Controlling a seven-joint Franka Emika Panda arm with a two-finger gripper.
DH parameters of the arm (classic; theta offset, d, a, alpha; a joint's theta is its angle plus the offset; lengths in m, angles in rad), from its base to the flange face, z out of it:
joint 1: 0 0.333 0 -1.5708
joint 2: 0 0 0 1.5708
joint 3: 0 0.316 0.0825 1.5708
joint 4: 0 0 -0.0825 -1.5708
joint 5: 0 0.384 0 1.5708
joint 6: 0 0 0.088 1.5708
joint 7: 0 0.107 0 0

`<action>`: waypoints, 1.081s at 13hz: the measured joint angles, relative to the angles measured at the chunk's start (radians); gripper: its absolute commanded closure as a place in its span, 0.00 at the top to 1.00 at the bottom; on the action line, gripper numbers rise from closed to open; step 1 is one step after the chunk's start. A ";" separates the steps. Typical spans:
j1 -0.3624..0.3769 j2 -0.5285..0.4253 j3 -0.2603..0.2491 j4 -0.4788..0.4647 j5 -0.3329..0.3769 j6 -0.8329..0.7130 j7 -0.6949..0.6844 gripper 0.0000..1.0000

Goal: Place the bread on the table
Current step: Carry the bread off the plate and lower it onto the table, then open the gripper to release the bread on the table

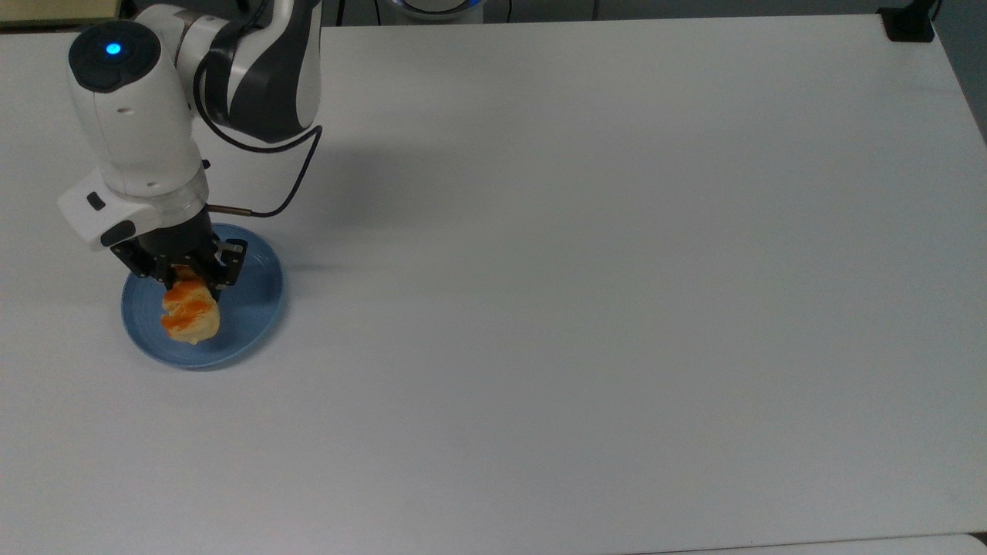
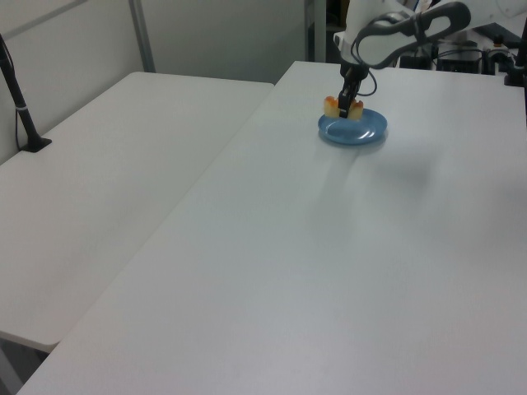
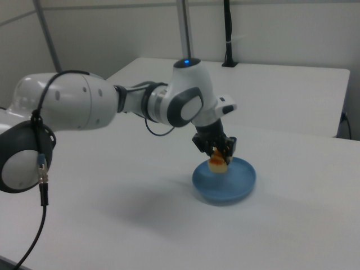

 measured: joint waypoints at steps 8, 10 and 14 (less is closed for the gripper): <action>0.244 -0.034 0.036 -0.040 -0.006 -0.067 0.265 0.56; 0.298 -0.014 0.036 -0.052 -0.041 -0.066 0.337 0.70; 0.314 0.039 0.033 -0.056 -0.067 -0.026 0.366 1.00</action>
